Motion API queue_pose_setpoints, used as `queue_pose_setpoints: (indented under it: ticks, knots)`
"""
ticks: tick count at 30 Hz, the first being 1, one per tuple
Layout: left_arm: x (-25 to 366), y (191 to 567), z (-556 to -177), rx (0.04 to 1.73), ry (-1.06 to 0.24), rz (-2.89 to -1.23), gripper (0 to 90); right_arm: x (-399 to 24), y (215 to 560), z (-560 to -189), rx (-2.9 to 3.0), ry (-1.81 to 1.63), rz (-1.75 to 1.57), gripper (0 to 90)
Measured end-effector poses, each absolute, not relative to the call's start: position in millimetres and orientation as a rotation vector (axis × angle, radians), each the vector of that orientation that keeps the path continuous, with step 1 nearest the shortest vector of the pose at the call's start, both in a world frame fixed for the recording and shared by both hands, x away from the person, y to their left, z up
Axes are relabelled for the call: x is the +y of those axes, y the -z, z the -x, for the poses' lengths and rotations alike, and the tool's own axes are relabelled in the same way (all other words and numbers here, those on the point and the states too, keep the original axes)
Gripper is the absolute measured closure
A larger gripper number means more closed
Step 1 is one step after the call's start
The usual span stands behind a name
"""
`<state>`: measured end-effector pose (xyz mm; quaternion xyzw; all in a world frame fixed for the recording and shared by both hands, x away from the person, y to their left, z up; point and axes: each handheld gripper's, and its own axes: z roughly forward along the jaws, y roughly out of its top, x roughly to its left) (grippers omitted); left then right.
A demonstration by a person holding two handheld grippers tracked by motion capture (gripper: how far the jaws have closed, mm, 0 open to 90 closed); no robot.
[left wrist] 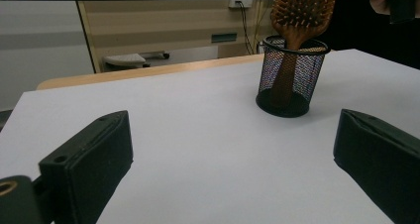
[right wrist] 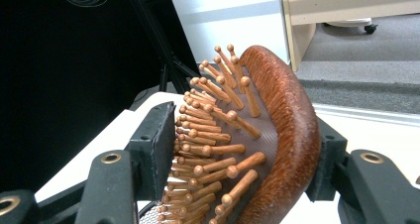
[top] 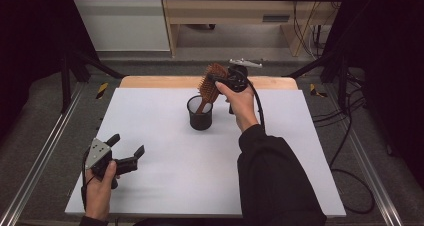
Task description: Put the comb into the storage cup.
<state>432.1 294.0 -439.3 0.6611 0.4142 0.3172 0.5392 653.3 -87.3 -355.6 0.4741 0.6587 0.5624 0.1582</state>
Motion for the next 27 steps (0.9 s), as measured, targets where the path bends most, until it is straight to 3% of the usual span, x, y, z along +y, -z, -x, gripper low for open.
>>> queue_pose_setpoints:
  ticks: [27]
  knots:
    - [293.7, 439.1, -432.1, 0.978, -0.749, -1.581, 2.2, -89.4, 355.2, -652.4, 1.889, -1.586, -1.340, 37.2]
